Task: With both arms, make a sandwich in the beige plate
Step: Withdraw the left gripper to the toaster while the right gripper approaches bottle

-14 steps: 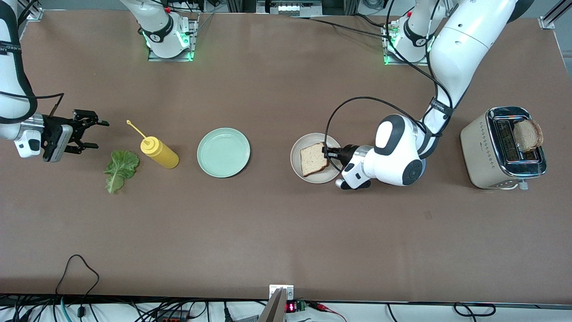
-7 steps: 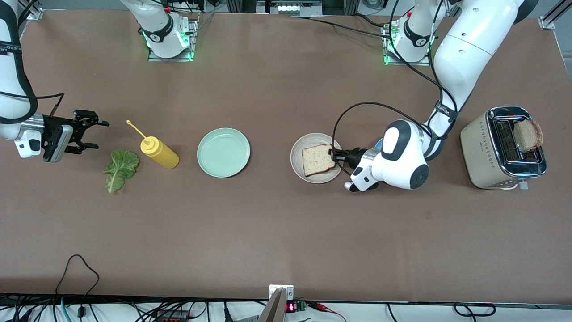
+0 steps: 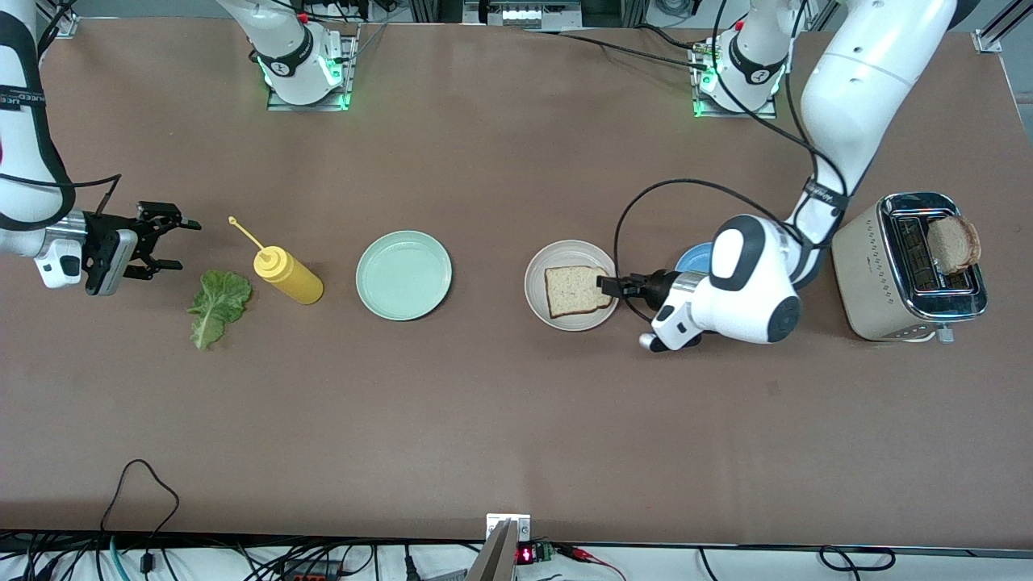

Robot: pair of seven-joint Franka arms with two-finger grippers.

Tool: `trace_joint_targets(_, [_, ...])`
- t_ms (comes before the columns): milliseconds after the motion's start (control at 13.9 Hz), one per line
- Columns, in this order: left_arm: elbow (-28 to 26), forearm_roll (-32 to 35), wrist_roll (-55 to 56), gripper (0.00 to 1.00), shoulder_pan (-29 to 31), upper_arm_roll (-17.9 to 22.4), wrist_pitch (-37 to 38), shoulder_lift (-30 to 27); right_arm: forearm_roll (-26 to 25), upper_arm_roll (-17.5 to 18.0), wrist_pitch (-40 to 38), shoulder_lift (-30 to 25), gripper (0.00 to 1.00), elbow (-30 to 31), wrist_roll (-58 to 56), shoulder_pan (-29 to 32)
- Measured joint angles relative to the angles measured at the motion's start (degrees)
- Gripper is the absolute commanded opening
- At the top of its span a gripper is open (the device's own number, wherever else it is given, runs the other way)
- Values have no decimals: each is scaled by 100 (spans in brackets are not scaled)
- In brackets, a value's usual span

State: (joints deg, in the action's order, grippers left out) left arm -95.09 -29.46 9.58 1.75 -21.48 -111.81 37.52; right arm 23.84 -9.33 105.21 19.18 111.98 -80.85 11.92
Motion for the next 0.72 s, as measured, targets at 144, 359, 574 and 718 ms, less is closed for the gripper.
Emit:
trace_joint_targets(144, [18,129,0,100,186,48,299,-291,0,-7,0,0,100,-5,0,20])
trace_joint_targets(359, [30,674,0,100,545,103,655,-734,0,-7,11,-4,100,-10,0,31])
trace_joint_targets(574, [37,1655,-1,100,896,120,778,-1004,0,1,68,-26,100,-24,0,24])
trace_joint_targets(718, [42,2327,3,100,993,121,808,-1152,0,4,136,-43,100,-29,0,22])
